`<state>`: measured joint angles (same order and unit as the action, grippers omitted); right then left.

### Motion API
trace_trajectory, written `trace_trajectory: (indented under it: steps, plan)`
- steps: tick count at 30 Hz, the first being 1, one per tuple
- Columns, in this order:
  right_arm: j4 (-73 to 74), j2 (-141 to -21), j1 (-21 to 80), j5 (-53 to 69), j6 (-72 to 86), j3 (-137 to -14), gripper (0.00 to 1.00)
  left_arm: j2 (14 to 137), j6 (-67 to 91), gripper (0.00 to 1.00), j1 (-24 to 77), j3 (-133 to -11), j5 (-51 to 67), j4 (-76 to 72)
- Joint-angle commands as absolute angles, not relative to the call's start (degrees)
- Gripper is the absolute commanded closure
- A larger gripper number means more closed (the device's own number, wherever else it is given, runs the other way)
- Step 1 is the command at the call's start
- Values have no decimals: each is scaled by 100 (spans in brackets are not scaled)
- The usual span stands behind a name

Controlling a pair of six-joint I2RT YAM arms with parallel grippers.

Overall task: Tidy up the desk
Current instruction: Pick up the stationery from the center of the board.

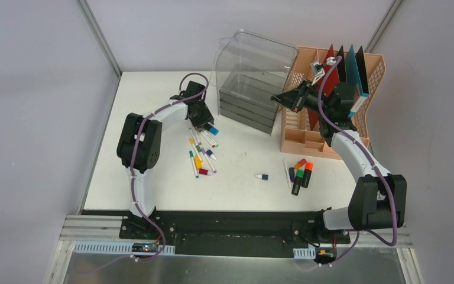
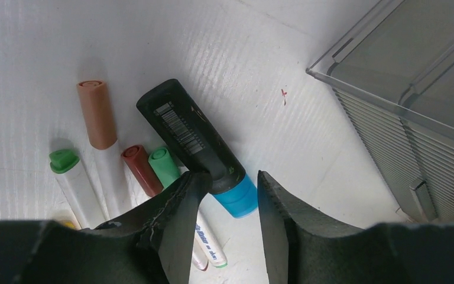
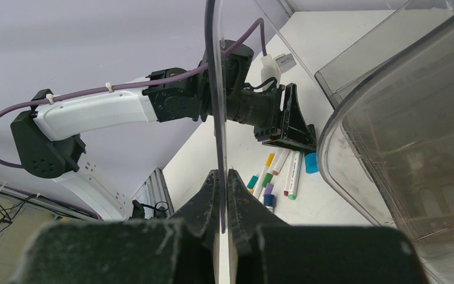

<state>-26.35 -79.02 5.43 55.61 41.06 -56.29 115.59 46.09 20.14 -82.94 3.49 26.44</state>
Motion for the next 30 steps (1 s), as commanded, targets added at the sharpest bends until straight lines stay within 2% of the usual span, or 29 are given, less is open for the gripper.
trace_trajectory:
  steps: [1,13,20,30]
  plan:
    - [-2821,-7673,498,5739,4226,-5599,100,11646,4816,58,1996,-8595,243,2867]
    - [-2821,-7661,500,5743,4221,-5599,100,12216,5004,56,2000,-9345,-214,3918]
    - [-2821,-7637,490,5747,4219,-5591,100,12518,5036,59,1999,-9852,-364,4510]
    - [-2821,-7612,495,5755,4219,-5582,100,12370,4733,86,1996,-9879,-230,4553]
